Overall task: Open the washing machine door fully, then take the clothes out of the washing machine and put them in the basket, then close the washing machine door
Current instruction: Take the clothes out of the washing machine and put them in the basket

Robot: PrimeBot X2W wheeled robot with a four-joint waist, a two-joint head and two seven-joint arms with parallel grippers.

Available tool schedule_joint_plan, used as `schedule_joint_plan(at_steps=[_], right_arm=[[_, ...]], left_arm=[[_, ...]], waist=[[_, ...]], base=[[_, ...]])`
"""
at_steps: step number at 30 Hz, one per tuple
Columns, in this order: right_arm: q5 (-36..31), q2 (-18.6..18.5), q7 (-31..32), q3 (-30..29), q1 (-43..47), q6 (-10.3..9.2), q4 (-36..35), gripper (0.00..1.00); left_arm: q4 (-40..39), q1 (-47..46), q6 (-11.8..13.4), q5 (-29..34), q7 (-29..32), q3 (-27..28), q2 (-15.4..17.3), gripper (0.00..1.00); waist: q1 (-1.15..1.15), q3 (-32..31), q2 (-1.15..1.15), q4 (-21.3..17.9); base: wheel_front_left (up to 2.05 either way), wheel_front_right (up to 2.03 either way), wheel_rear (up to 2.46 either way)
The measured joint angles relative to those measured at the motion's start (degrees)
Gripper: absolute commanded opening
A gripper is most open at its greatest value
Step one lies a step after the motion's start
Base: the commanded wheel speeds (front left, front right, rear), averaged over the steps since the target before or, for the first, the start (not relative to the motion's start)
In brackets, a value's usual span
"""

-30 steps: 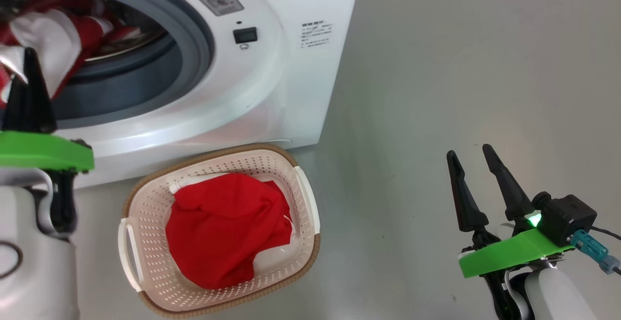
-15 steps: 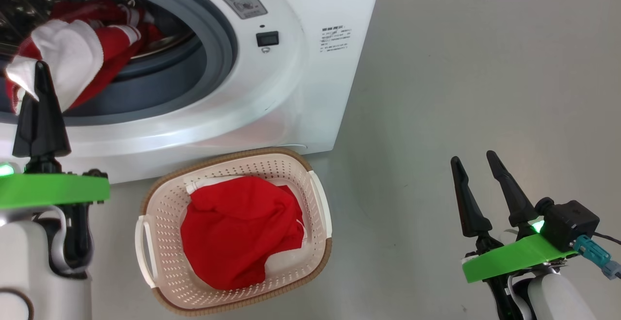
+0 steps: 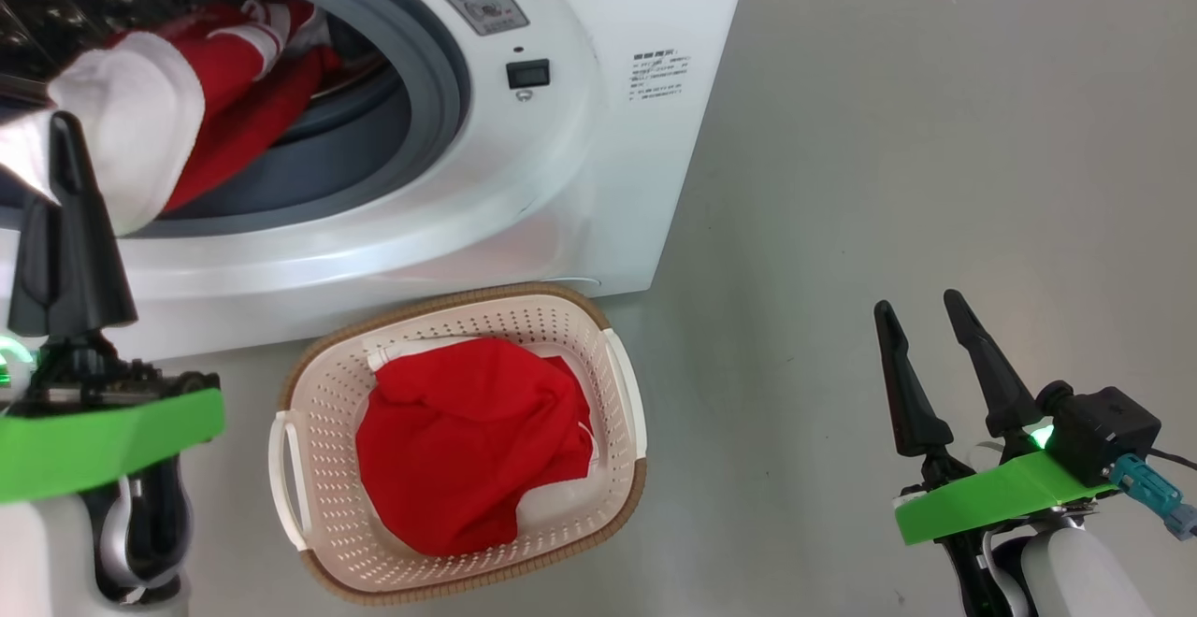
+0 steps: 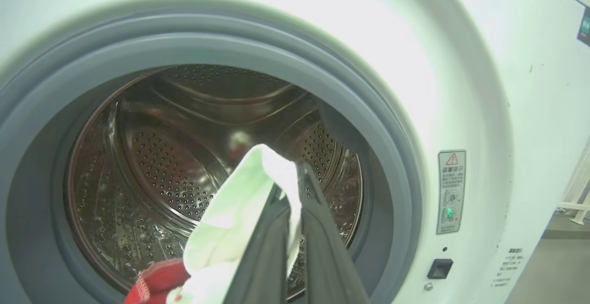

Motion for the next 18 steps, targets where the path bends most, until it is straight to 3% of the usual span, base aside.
schedule_joint_plan(at_steps=[15,18], right_arm=[[-0.01,0.00,0.00,-0.05,0.02,0.00,-0.14,1.00],[-0.01,0.00,0.00,-0.07,0.05,0.00,-0.16,1.00]], left_arm=[[-20.06,3.38,0.00,1.63,-0.23,0.14,-2.64,0.00],[-20.80,4.01,0.00,2.03,-0.23,-0.53,-2.85,0.00]], waist=[[0.00,0.40,0.00,-0.35],[0.00,0.47,0.00,-0.28]], base=[[0.00,0.00,0.00],[0.00,0.00,0.00]])
